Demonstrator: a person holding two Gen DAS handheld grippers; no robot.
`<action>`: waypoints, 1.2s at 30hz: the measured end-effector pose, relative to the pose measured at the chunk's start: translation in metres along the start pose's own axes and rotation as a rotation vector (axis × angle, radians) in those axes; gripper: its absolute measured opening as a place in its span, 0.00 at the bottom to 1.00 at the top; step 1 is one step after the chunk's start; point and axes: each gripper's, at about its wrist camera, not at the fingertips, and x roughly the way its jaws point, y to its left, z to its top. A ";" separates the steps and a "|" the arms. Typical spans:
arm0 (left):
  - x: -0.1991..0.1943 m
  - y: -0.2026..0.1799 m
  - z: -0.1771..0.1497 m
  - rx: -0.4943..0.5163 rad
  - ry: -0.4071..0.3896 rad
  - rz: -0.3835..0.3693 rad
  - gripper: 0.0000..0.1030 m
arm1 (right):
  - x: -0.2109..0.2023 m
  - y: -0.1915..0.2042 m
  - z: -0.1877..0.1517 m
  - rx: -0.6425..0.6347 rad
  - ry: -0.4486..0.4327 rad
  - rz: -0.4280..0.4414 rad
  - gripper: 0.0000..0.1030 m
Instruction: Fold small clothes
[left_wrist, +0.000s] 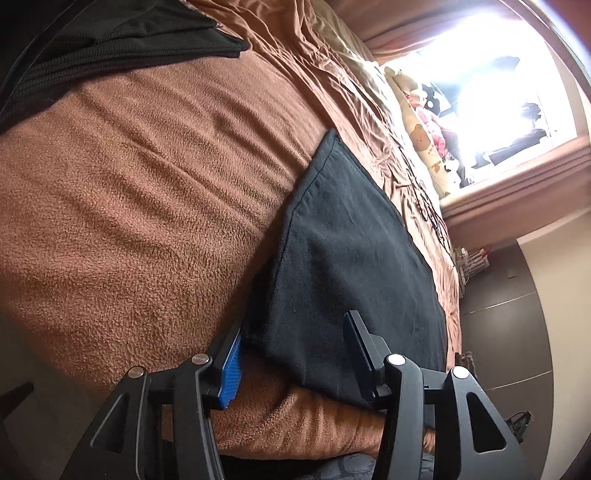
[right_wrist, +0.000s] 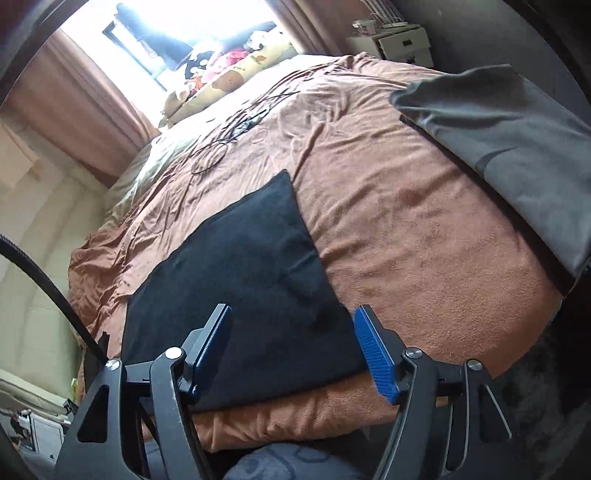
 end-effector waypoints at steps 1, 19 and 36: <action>0.001 0.001 -0.001 -0.007 0.001 -0.008 0.50 | 0.002 0.010 -0.003 -0.027 0.009 -0.002 0.65; 0.015 -0.001 0.001 -0.041 -0.046 -0.001 0.40 | 0.127 0.149 -0.057 -0.368 0.149 -0.050 0.65; 0.018 0.011 -0.002 -0.062 -0.057 0.028 0.22 | 0.240 0.198 -0.069 -0.523 0.365 0.000 0.23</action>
